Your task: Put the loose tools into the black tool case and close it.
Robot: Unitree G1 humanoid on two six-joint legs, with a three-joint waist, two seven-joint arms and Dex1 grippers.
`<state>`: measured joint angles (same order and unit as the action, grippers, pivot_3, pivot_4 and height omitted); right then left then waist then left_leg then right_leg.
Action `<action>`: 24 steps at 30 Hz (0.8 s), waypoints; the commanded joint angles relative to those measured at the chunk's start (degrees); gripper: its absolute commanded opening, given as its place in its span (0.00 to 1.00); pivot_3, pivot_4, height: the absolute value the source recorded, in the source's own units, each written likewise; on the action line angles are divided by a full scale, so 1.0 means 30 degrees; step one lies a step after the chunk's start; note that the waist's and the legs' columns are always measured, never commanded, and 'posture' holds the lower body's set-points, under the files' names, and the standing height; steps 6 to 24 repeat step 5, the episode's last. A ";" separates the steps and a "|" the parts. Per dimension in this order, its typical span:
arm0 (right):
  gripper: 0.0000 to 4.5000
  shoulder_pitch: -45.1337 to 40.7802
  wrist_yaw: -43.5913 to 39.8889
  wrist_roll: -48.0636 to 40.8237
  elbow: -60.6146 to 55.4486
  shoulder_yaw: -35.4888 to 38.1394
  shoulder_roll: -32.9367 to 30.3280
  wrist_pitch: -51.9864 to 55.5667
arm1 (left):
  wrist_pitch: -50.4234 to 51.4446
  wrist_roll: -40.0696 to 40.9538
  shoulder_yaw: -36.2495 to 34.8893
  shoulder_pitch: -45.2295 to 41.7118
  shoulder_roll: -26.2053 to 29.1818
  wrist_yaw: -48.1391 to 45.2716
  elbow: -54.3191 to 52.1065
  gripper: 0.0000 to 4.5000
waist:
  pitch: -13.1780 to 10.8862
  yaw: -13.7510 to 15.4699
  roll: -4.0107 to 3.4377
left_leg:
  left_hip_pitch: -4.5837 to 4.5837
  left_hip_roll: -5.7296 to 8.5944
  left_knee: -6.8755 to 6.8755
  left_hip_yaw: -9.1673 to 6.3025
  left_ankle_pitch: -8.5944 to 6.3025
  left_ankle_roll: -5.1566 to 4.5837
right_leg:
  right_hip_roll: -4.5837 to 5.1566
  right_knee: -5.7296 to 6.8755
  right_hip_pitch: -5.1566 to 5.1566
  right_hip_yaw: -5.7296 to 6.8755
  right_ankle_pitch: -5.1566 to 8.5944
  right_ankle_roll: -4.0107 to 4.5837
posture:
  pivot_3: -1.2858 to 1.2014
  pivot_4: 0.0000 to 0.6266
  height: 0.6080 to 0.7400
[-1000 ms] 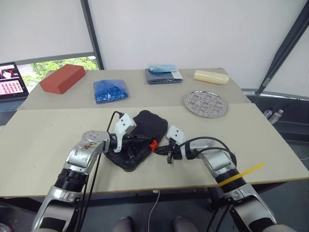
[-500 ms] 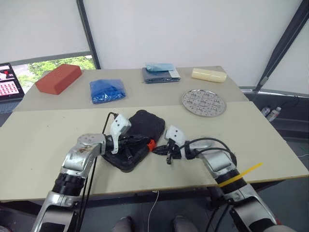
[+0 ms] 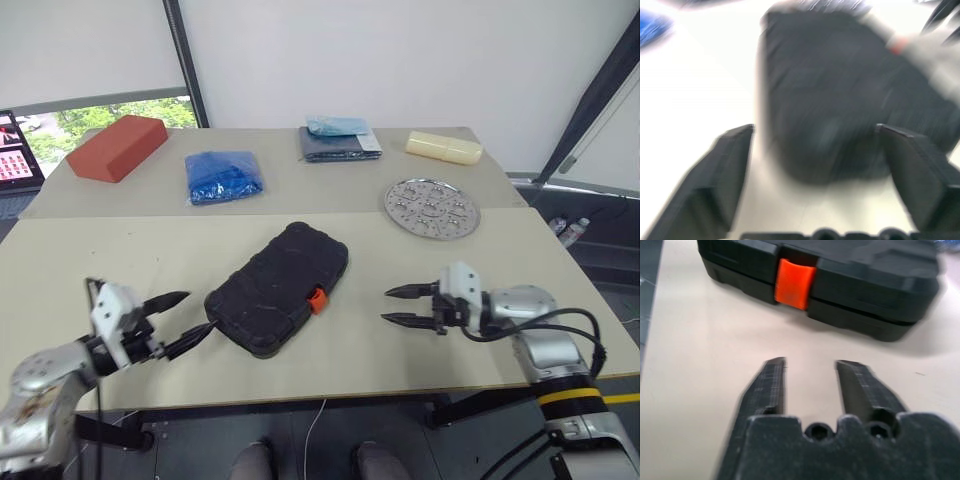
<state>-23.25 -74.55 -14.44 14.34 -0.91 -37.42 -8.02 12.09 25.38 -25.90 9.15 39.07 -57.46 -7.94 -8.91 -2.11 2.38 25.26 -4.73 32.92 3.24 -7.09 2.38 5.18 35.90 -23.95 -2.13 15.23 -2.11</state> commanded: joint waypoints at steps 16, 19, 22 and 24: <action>0.99 0.0552 -0.0131 -0.0273 0.1915 0.1573 -0.1337 -0.3089 | -0.3597 -0.1857 -0.2079 0.3291 -0.0008 0.1073 0.0443 1.00 | -0.0043 0.0255 0.0052 | 0.0037 -0.0001 0.0014 0.0019 -0.0019 0.0031 | 0.0008 -0.0001 -0.0057 0.0003 0.0000 0.0085 | 0.52 0.24 1.00; 0.99 0.0552 -0.0131 -0.0273 0.1915 0.1573 -0.1337 -0.3089 | -0.3597 -0.1857 -0.2079 0.3291 -0.0008 0.1073 0.0443 1.00 | -0.0043 0.0255 0.0052 | 0.0037 -0.0001 0.0014 0.0019 -0.0019 0.0031 | 0.0008 -0.0001 -0.0057 0.0003 0.0000 0.0085 | 0.52 0.24 1.00; 0.99 0.0552 -0.0131 -0.0273 0.1915 0.1573 -0.1337 -0.3089 | -0.3597 -0.1857 -0.2079 0.3291 -0.0008 0.1073 0.0443 1.00 | -0.0043 0.0255 0.0052 | 0.0037 -0.0001 0.0014 0.0019 -0.0019 0.0031 | 0.0008 -0.0001 -0.0057 0.0003 0.0000 0.0085 | 0.52 0.24 1.00; 0.99 0.0552 -0.0131 -0.0273 0.1915 0.1573 -0.1337 -0.3089 | -0.3597 -0.1857 -0.2079 0.3291 -0.0008 0.1073 0.0443 1.00 | -0.0043 0.0255 0.0052 | 0.0037 -0.0001 0.0014 0.0019 -0.0019 0.0031 | 0.0008 -0.0001 -0.0057 0.0003 0.0000 0.0085 | 0.52 0.24 1.00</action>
